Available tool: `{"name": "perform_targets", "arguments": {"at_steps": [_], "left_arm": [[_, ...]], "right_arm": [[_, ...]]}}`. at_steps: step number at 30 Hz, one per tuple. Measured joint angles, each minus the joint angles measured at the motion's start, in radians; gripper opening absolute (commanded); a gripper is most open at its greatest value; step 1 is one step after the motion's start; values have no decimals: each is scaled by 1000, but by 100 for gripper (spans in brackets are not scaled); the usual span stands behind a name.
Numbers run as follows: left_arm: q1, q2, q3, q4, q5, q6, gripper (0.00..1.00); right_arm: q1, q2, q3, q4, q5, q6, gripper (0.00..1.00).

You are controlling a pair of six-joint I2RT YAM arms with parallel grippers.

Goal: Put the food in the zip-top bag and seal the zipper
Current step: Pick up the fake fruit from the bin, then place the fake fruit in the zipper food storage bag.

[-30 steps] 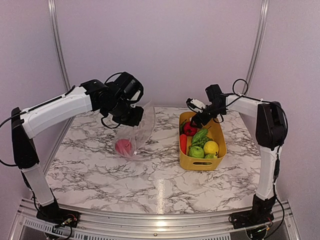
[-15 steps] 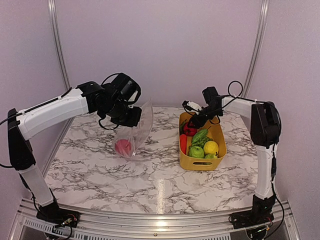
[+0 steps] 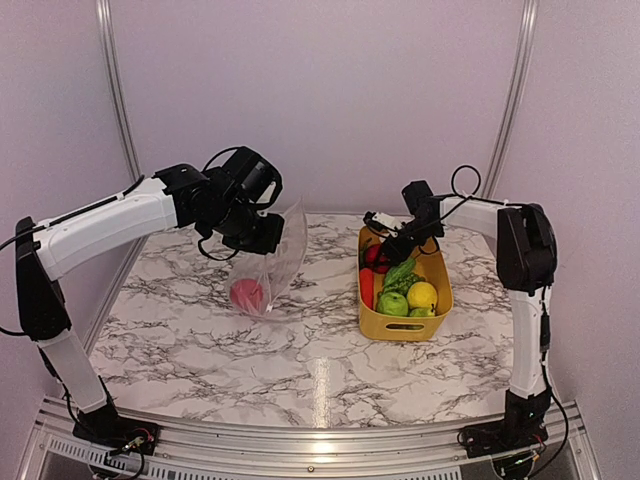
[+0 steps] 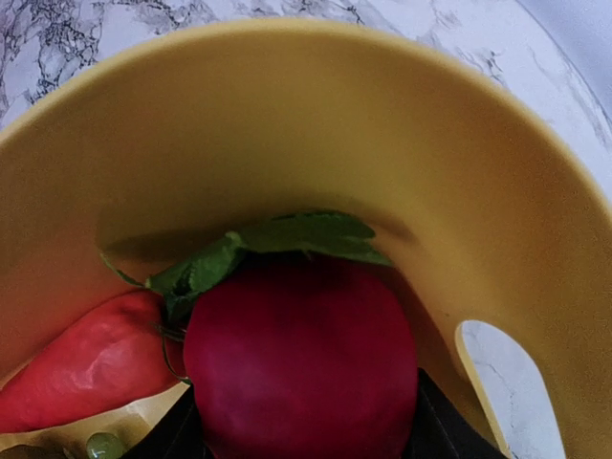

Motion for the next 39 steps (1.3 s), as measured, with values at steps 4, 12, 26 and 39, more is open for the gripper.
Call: {"name": "perform_targets", "arguments": {"at_steps": [4, 12, 26, 39], "left_arm": [[0, 0, 0, 2, 2, 0, 0], [0, 0, -5, 16, 8, 0, 0], [2, 19, -2, 39, 16, -5, 0], [19, 39, 19, 54, 24, -47, 0]], "right_arm": [[0, -2, 1, -2, 4, 17, 39], [0, -160, -101, 2, 37, 64, 35], [150, -458, -97, -69, -163, 107, 34], [371, -413, 54, -25, -491, 269, 32]]}}
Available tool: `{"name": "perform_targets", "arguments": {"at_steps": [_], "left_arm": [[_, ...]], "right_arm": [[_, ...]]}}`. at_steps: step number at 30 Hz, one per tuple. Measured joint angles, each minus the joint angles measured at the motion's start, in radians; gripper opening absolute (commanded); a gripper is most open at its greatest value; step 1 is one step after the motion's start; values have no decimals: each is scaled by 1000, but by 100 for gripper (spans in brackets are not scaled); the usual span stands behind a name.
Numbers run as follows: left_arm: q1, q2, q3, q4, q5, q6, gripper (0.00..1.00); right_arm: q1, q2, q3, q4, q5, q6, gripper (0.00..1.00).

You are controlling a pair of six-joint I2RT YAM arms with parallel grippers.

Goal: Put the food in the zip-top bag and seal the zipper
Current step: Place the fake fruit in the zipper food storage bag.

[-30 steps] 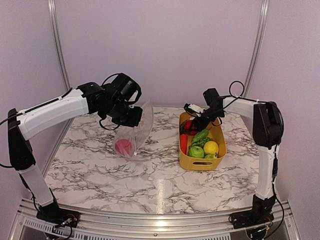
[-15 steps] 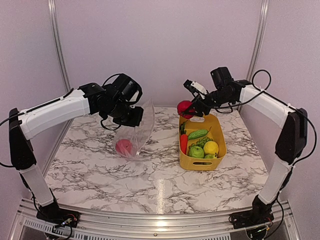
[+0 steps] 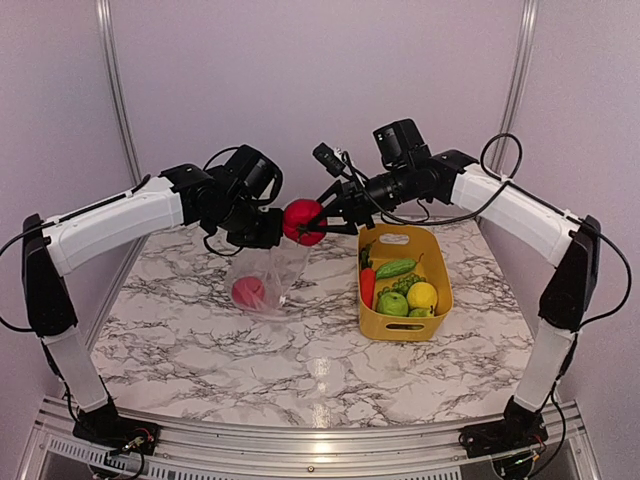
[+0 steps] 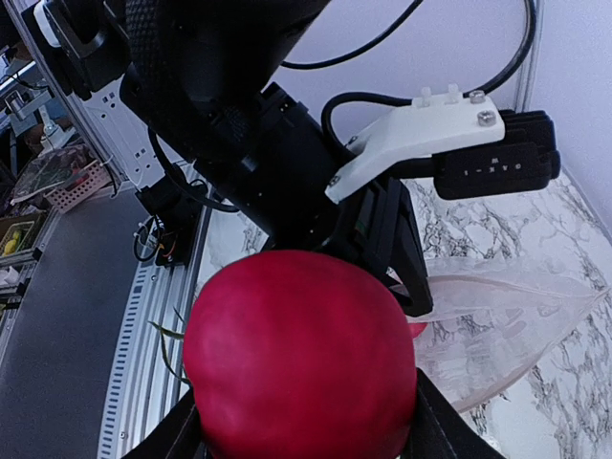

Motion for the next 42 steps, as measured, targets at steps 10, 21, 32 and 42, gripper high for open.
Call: {"name": "perform_targets", "arguments": {"at_steps": [10, 21, 32, 42], "left_arm": [[0, -79, -36, 47, 14, -47, 0], [-1, -130, -76, 121, 32, -70, 0], [4, -130, -103, 126, 44, -93, 0], [10, -130, -123, 156, 54, -111, 0]], "right_arm": [[-3, 59, -48, 93, -44, 74, 32], [-1, 101, -58, 135, 48, 177, 35], [61, 200, 82, 97, 346, 311, 65], [89, 192, 108, 74, 346, 302, 83]]}}
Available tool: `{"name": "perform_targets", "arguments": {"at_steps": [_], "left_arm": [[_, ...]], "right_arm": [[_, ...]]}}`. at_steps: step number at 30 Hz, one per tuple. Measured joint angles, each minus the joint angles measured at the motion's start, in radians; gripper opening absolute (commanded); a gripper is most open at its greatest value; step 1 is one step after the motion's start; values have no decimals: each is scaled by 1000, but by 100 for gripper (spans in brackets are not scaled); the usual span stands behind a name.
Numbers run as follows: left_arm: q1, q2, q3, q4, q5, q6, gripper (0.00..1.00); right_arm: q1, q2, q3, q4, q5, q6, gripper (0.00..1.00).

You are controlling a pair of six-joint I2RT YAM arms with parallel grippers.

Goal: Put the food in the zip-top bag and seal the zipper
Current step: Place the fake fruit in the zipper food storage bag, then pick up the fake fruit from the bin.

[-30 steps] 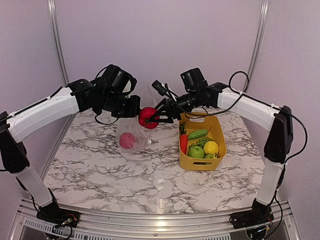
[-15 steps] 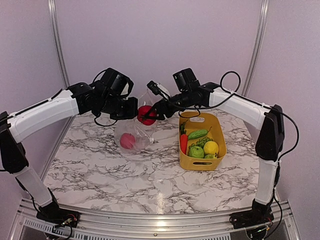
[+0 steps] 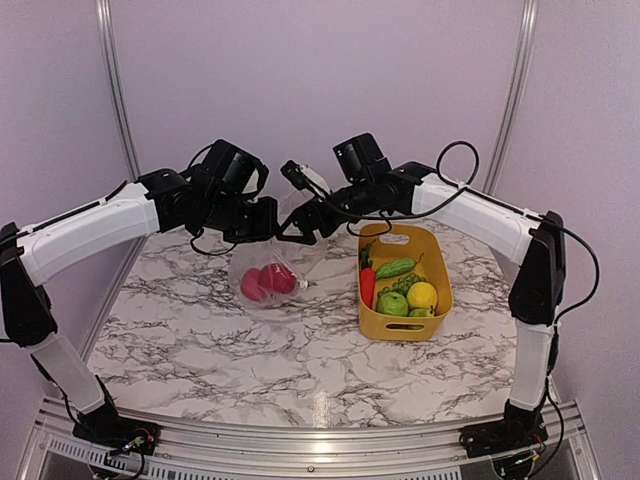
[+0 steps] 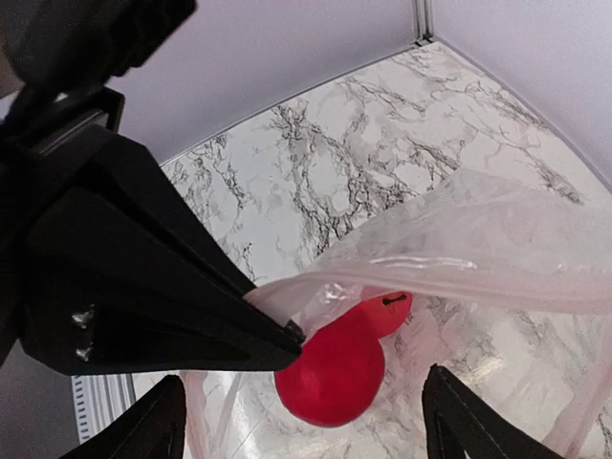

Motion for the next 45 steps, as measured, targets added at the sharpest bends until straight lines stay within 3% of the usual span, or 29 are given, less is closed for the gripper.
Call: {"name": "perform_targets", "arguments": {"at_steps": [9, 15, 23, 34, 38, 41, 45], "left_arm": [[41, 0, -25, 0, 11, -4, 0], [84, -2, 6, -64, 6, 25, 0], [127, -58, 70, -165, 2, 90, 0], [129, -64, 49, -188, 34, 116, 0], [129, -62, 50, -188, 29, 131, 0], [129, -58, 50, -188, 25, 144, 0], [129, -53, 50, -188, 24, 154, 0]], "right_arm": [[-39, -186, -88, 8, -158, -73, 78], [-193, -301, -173, 23, -228, -130, 68], [-380, -339, -358, 32, -132, -246, 54], [-387, -286, -441, -33, 21, -337, 51], [-387, -286, -441, -106, 37, -404, 57], [-387, -286, -446, -171, 43, -481, 75], [-387, -288, -498, -206, 63, -557, 89]]}}
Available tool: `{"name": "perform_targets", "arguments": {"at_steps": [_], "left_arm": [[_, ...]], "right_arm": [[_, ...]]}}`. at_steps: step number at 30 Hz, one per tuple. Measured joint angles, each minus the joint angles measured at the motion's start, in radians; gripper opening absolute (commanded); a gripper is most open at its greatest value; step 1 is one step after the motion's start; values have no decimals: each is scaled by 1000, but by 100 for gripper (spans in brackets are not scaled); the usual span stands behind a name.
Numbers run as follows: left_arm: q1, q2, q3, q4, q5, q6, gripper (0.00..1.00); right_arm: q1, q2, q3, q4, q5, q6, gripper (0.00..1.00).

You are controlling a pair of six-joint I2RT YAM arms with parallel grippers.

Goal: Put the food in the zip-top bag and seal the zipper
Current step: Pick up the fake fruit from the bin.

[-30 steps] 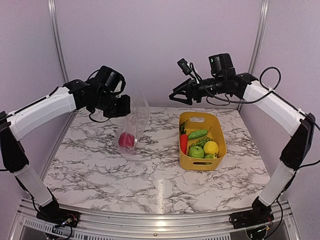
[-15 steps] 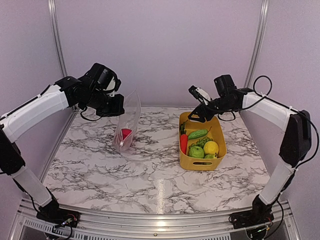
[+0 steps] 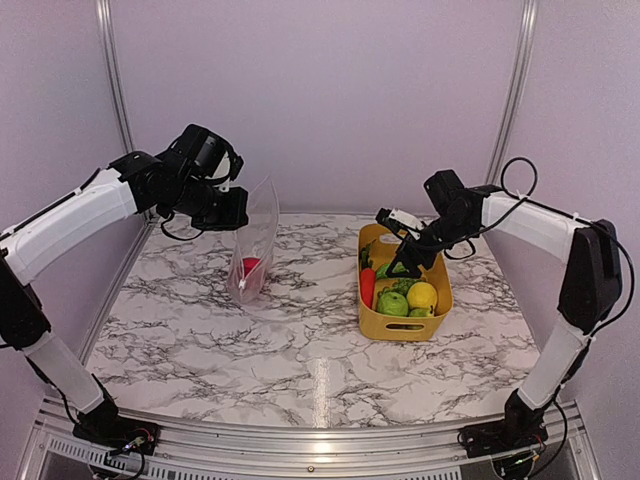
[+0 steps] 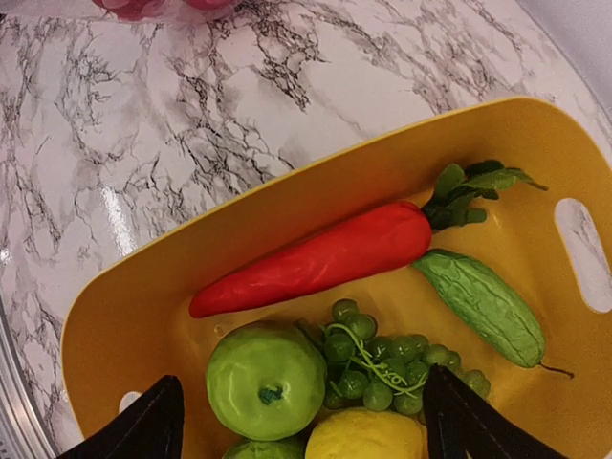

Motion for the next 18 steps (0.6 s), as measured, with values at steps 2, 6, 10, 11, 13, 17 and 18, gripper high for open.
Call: {"name": "perform_targets", "arguments": {"at_steps": [2, 6, 10, 11, 13, 17, 18], "left_arm": [[0, 5, 0, 0, 0, 2, 0], [0, 16, 0, 0, 1, 3, 0], [0, 20, -1, 1, 1, 3, 0], [0, 20, -2, 2, 1, 3, 0], [0, 20, -5, 6, 1, 3, 0], [0, 20, -14, 8, 1, 2, 0], [0, 20, -16, 8, 1, 2, 0]], "right_arm": [[0, 0, -34, -14, 8, -28, 96], [0, 2, -71, -33, 21, -69, 99], [3, 10, -74, -31, 21, -108, 98], [4, 10, -77, -30, 22, -116, 98], [10, 13, -89, -27, 24, -133, 97], [28, 35, -96, -28, 36, -158, 91], [34, 43, -96, -29, 42, -163, 89]]}}
